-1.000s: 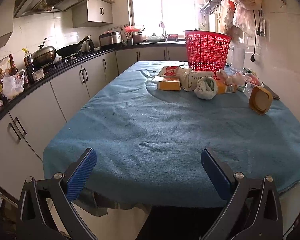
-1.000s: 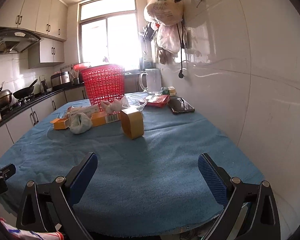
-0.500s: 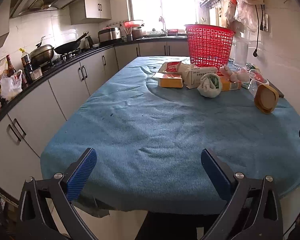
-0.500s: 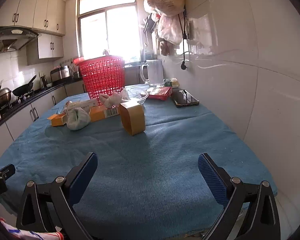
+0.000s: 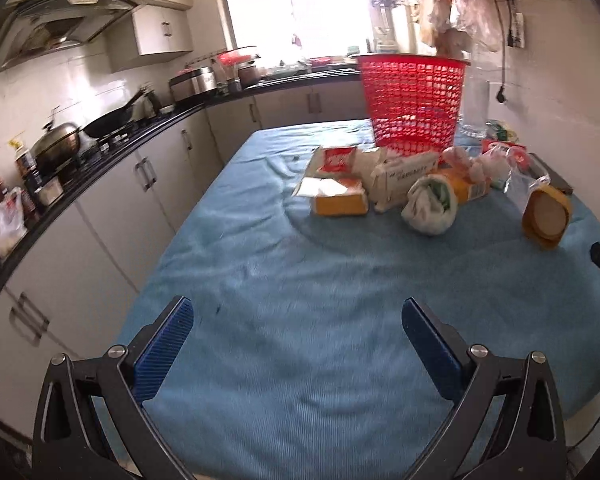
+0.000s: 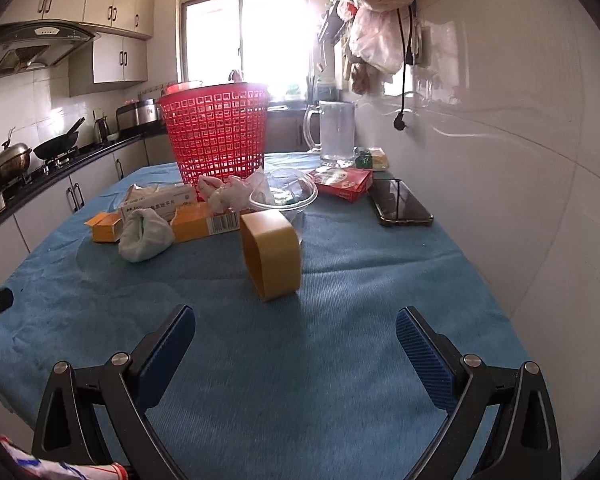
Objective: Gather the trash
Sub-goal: 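Grasp the white rolled towel with the left tool while the right tool grasps the yellow sponge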
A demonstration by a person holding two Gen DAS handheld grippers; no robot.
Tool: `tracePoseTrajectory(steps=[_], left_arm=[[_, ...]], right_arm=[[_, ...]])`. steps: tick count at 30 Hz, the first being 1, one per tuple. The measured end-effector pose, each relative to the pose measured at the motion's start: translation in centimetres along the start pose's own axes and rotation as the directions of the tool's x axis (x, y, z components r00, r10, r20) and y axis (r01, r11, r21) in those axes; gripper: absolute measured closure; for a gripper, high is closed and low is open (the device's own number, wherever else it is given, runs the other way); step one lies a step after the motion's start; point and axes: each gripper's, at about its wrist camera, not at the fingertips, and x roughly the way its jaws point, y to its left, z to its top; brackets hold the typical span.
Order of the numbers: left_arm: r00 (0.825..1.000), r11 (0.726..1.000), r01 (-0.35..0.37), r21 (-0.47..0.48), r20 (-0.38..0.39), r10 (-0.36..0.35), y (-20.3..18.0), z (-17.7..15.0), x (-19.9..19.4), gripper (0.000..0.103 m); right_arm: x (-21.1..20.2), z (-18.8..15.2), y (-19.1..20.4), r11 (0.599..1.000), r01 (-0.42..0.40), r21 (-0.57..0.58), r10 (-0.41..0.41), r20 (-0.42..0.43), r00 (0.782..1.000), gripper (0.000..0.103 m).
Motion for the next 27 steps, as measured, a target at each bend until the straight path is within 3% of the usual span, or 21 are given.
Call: tracePoseTrajectory(steps=[7, 14, 20, 23, 27], left_arm=[[0.991, 0.991, 0.133, 0.026, -0.004, -0.132, -1.5, 4.5, 2.0, 0.000], [0.973, 0.971, 0.231, 0.063, -0.038, -0.229, -5.1, 6.8, 5.6, 0.000], [0.930, 0.931, 0.358, 0.068, -0.111, -0.350, -7.7, 8.0, 9.2, 0.003], [0.912, 0.922, 0.387, 0.013, -0.155, -0.380, -8.1, 8.4, 11.4, 0.004], [0.858, 0.886, 0.456, -0.084, -0.225, -0.463, -8.2, 8.6, 13.7, 0.024]], right_arm=[[1.9, 2.5, -1.9, 1.000, -0.014, 0.015, 0.014, -0.031, 0.999, 0.001], [3.4, 4.7, -2.9, 0.997, -0.066, 0.036, 0.069, -0.070, 0.995, 0.001], [5.4, 5.8, -1.8, 0.992, -0.125, -0.015, 0.123, -0.114, 0.986, 0.004], [6.5, 5.8, -0.8, 0.986, -0.149, -0.076, 0.138, -0.138, 0.981, 0.012], [8.3, 5.7, 0.1, 0.978, -0.172, -0.114, 0.148, -0.189, 0.971, 0.026]])
